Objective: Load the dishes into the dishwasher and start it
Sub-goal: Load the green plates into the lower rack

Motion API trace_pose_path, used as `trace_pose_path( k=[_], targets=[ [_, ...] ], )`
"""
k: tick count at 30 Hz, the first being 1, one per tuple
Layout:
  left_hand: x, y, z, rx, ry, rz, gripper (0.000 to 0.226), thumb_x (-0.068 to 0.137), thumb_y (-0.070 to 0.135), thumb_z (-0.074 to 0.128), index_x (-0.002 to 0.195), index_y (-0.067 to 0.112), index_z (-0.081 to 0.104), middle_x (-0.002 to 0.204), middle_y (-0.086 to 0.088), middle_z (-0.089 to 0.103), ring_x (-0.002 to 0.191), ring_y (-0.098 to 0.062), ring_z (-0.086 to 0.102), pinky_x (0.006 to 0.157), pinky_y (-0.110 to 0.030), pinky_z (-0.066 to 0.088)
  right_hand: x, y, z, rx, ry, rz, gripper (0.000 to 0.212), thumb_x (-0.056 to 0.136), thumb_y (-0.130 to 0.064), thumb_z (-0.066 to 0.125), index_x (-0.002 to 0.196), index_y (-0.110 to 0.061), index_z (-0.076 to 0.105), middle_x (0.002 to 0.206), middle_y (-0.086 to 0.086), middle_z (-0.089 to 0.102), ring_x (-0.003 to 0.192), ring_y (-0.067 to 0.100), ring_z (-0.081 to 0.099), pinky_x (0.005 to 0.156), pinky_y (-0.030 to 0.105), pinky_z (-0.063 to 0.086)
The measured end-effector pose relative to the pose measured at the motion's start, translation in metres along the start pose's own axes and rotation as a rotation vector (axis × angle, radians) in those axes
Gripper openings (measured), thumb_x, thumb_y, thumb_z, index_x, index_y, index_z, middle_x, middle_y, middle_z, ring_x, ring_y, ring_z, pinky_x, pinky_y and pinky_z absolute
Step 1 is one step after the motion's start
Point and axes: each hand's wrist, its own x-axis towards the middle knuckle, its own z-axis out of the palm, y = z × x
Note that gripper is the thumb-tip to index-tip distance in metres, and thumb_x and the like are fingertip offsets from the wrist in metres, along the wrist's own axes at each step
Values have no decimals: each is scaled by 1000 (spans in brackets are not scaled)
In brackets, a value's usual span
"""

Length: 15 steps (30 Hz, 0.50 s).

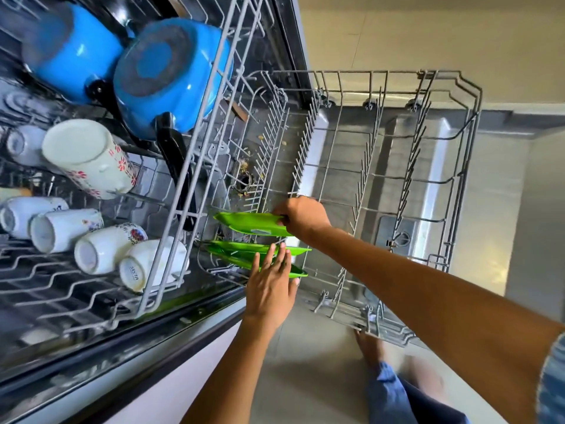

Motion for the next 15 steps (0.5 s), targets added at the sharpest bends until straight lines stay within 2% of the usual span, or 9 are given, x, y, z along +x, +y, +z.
trace_pose_path(
  k=[1, 3, 6, 9, 12, 15],
  targets=[
    [1, -1, 3, -5, -3, 4, 61, 75, 31, 74, 128, 6, 58, 137, -10, 53, 129, -29, 47, 106, -51, 31, 1, 2, 2, 3, -2, 10, 28, 89, -22, 58, 115, -25, 65, 108, 14, 66, 103, 33, 60, 80, 34, 46],
    [3, -3, 5, -9, 25, 8, 57, 71, 28, 77, 121, 4, 63, 130, -11, 58, 124, -30, 52, 103, -53, 34, 1, 3, 7, 9, -4, 28, 29, 89, -22, 58, 116, -27, 65, 108, 14, 66, 102, 34, 60, 79, 34, 46],
    [3, -1, 3, -41, 46, 1, 55, 86, 26, 63, 135, 5, 51, 144, -10, 44, 137, -28, 36, 113, -48, 16, 1, 3, 15, 22, -29, 50, 31, 90, -20, 56, 119, -27, 64, 110, 17, 64, 102, 36, 59, 81, 36, 46],
    [2, -1, 0, -39, 39, 17, 57, 93, 26, 51, 145, 8, 36, 153, -7, 29, 144, -24, 20, 116, -43, 0, 0, 5, 25, 62, -101, 65, 38, 91, -11, 52, 125, -26, 60, 116, 19, 61, 106, 37, 57, 86, 34, 44],
    [1, -2, -3, -42, 49, 30, 57, 95, 26, 47, 147, 10, 30, 156, -6, 22, 145, -23, 14, 112, -39, -9, 3, 7, 29, 124, -153, 80, 44, 89, -4, 50, 128, -23, 58, 121, 19, 58, 110, 35, 55, 91, 31, 40],
    [0, -3, -2, -45, 61, 36, 58, 96, 26, 45, 149, 11, 26, 157, -5, 18, 146, -21, 10, 111, -37, -12, 7, 8, 28, 148, -178, 69, 42, 89, -4, 49, 125, -23, 60, 121, 16, 60, 111, 32, 56, 90, 29, 40]
  ],
)
